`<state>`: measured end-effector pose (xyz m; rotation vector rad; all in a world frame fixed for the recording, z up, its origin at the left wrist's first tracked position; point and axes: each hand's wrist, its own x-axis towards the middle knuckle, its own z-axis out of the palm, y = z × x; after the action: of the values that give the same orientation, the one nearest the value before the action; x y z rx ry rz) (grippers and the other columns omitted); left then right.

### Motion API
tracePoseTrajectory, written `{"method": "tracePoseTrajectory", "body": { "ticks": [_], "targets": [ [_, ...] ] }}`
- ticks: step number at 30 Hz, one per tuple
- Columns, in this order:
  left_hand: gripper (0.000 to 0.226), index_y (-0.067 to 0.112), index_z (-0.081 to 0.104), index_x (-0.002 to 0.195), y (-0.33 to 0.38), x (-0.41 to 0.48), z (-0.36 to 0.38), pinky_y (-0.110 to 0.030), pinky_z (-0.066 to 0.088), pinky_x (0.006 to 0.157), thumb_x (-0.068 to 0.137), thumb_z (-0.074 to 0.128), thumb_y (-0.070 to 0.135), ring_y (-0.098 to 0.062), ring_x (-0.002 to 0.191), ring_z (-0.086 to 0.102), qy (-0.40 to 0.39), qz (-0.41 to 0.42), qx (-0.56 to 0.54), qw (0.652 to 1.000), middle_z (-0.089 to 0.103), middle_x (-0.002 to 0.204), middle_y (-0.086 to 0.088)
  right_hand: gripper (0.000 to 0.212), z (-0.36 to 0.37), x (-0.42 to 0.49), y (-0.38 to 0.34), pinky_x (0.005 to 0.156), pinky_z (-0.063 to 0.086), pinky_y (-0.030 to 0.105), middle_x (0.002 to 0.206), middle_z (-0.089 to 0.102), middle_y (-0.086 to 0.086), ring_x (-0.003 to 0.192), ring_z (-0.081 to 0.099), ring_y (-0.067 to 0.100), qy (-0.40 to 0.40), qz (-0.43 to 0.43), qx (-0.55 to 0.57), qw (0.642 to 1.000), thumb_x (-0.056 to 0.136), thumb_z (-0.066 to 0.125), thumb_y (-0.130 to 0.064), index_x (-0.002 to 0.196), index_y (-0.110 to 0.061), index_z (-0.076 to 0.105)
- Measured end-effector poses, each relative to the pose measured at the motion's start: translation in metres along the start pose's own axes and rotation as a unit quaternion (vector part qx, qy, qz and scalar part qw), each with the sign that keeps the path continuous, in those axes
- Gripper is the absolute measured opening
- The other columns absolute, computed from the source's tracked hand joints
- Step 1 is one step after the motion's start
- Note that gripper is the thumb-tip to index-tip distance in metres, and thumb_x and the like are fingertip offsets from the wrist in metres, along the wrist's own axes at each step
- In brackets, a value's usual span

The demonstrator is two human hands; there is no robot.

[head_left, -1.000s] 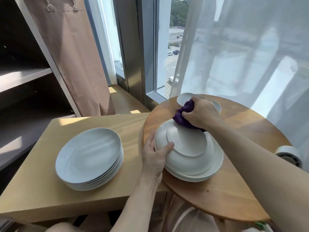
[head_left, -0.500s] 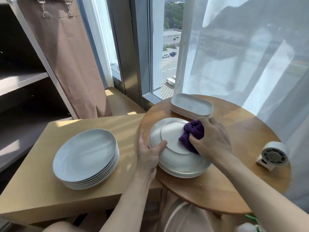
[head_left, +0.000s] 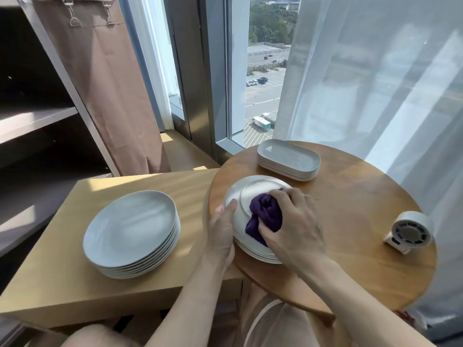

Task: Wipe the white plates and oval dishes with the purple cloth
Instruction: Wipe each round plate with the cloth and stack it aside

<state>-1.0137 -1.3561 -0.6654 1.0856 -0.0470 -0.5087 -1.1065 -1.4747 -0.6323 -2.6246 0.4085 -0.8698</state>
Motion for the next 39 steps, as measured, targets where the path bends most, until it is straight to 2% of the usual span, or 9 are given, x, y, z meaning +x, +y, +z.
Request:
{"method": "tracePoseTrajectory", "body": {
  "ticks": [3, 7, 12, 15, 19, 26, 29, 36, 39],
  "targets": [
    [0.039, 0.001, 0.063, 0.13, 0.0, 0.0, -0.002, -0.043, 0.055, 0.099, 0.103, 0.057, 0.029, -0.035, 0.117, 0.067, -0.015, 0.003, -0.001, 1.0, 0.07, 0.123, -0.023, 0.058, 0.004, -0.004, -0.011, 0.086, 0.051, 0.047, 0.117, 0.062, 0.006, 0.104, 0.057, 0.033, -0.018, -0.048, 0.017, 0.999, 0.071, 0.085, -0.036, 0.122, -0.017, 0.066],
    [0.05, -0.002, 0.063, 0.128, -0.002, -0.001, -0.003, -0.041, 0.055, 0.095, 0.096, 0.064, 0.037, -0.031, 0.109, 0.068, 0.012, -0.003, -0.003, 1.0, 0.07, 0.121, -0.024, 0.06, 0.0, -0.005, -0.017, 0.087, 0.052, 0.05, 0.121, 0.062, 0.007, 0.107, 0.056, 0.034, -0.065, -0.075, 0.003, 0.995, 0.072, 0.087, -0.036, 0.123, -0.016, 0.064],
    [0.039, -0.001, 0.067, 0.123, -0.004, 0.001, -0.003, -0.032, 0.06, 0.076, 0.094, 0.071, 0.025, -0.026, 0.096, 0.073, 0.03, -0.003, -0.021, 0.999, 0.075, 0.11, -0.017, 0.06, -0.012, -0.002, -0.006, 0.091, 0.048, 0.045, 0.126, 0.056, -0.001, 0.111, 0.051, 0.028, -0.128, -0.081, 0.01, 0.988, 0.077, 0.077, -0.047, 0.128, -0.023, 0.058],
    [0.033, 0.004, 0.068, 0.123, -0.006, 0.0, -0.002, -0.034, 0.06, 0.075, 0.092, 0.073, 0.014, -0.029, 0.099, 0.074, 0.046, -0.004, -0.026, 0.999, 0.075, 0.113, -0.017, 0.058, -0.019, -0.001, 0.002, 0.092, 0.046, 0.04, 0.125, 0.053, -0.006, 0.108, 0.049, 0.023, -0.139, -0.052, 0.038, 0.988, 0.077, 0.072, -0.051, 0.128, -0.027, 0.055],
    [0.034, 0.007, 0.067, 0.122, -0.005, 0.002, -0.002, -0.034, 0.061, 0.07, 0.089, 0.075, 0.012, -0.027, 0.092, 0.075, 0.074, -0.009, -0.014, 0.997, 0.076, 0.11, -0.016, 0.054, -0.023, -0.001, 0.013, 0.09, 0.044, 0.033, 0.12, 0.054, -0.012, 0.107, 0.05, 0.019, -0.13, -0.006, 0.058, 0.99, 0.073, 0.074, -0.046, 0.122, -0.032, 0.057],
    [0.037, 0.008, 0.068, 0.122, -0.004, 0.004, -0.002, -0.032, 0.061, 0.072, 0.087, 0.077, 0.016, -0.026, 0.097, 0.075, 0.071, 0.0, 0.0, 0.997, 0.077, 0.11, -0.011, 0.054, -0.028, 0.003, 0.037, 0.095, 0.048, 0.037, 0.113, 0.054, -0.015, 0.108, 0.055, 0.018, -0.082, 0.108, 0.115, 0.984, 0.069, 0.077, -0.039, 0.119, -0.04, 0.058],
    [0.036, 0.009, 0.068, 0.121, -0.005, 0.005, -0.003, -0.031, 0.061, 0.072, 0.087, 0.077, 0.018, -0.024, 0.096, 0.075, 0.07, 0.004, 0.007, 0.998, 0.077, 0.11, -0.01, 0.053, -0.022, 0.003, 0.041, 0.094, 0.047, 0.033, 0.113, 0.053, -0.015, 0.109, 0.055, 0.014, -0.057, 0.146, 0.136, 0.978, 0.069, 0.077, -0.04, 0.117, -0.04, 0.057],
    [0.029, 0.008, 0.068, 0.116, -0.003, 0.006, -0.003, -0.027, 0.059, 0.067, 0.09, 0.076, 0.017, -0.02, 0.088, 0.076, 0.083, 0.002, 0.027, 0.996, 0.078, 0.107, -0.011, 0.045, -0.008, 0.001, 0.042, 0.083, 0.042, 0.018, 0.111, 0.061, -0.018, 0.099, 0.06, 0.001, 0.025, 0.243, 0.231, 0.942, 0.072, 0.079, -0.04, 0.114, -0.04, 0.062],
    [0.034, 0.005, 0.067, 0.119, 0.0, 0.006, -0.001, -0.032, 0.059, 0.074, 0.089, 0.076, 0.018, -0.023, 0.094, 0.074, 0.093, -0.004, 0.046, 0.995, 0.077, 0.11, -0.013, 0.036, -0.012, 0.01, 0.053, 0.074, 0.042, 0.012, 0.102, 0.068, -0.019, 0.093, 0.063, -0.008, 0.04, 0.287, 0.267, 0.919, 0.072, 0.08, -0.043, 0.105, -0.04, 0.064]
  ]
}}
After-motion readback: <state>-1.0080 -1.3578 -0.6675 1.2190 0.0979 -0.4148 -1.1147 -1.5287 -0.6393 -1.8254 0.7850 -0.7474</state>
